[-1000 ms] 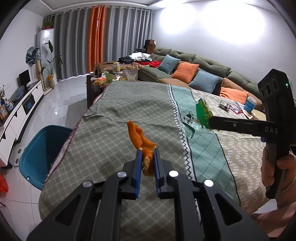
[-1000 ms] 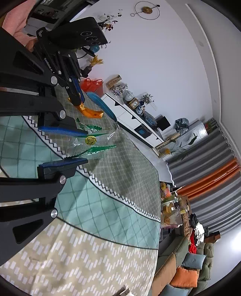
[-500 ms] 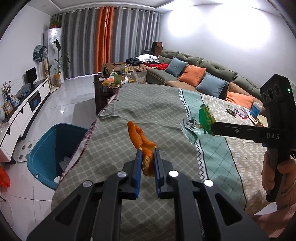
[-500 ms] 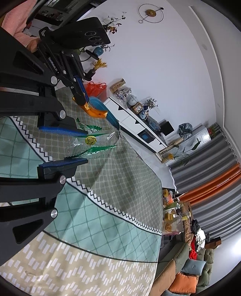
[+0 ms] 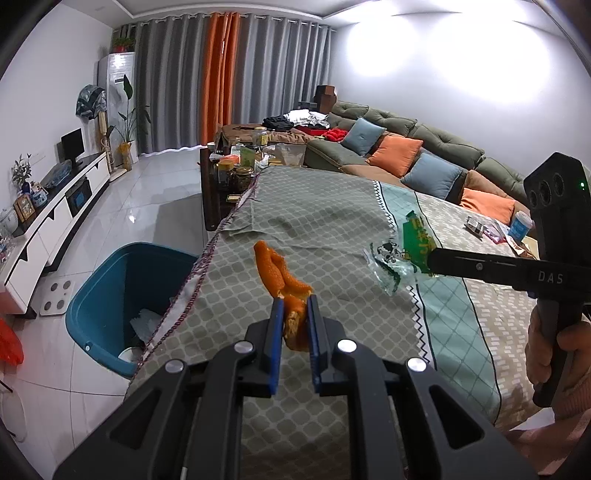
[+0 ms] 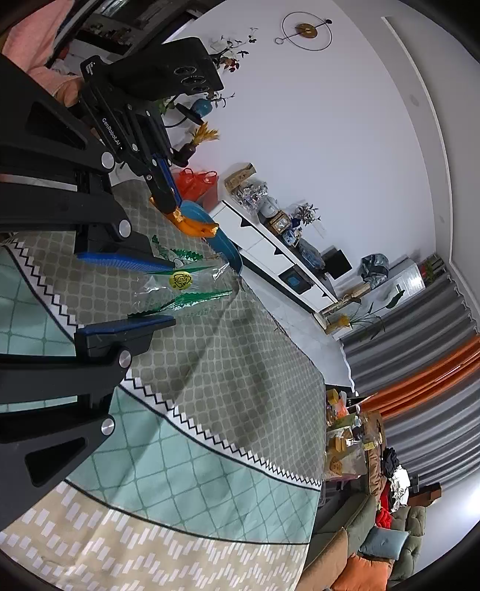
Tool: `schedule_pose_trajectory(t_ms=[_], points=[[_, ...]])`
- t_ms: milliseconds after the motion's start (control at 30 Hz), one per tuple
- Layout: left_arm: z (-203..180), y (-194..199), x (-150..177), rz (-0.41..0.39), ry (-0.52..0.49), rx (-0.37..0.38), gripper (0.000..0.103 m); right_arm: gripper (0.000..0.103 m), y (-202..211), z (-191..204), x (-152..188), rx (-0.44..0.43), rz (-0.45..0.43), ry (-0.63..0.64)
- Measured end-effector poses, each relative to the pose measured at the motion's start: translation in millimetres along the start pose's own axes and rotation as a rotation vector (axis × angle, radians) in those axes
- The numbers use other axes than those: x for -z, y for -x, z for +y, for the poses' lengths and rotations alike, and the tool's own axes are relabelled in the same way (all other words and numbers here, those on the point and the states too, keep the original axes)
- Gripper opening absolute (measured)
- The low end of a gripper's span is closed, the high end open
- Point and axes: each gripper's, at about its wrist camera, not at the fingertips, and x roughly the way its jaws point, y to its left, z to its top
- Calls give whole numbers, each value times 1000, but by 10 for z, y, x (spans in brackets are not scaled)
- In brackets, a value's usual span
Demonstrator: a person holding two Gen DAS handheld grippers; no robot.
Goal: Collect trash
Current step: 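Lift the peel and clear wrapper and carry both over the teal bin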
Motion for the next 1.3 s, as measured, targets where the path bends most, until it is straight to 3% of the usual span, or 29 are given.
schedule_pose_trajectory(t_ms=[1300], points=[[443, 91, -88, -33, 46, -82, 14, 24, -453, 322, -142, -64, 50, 52]])
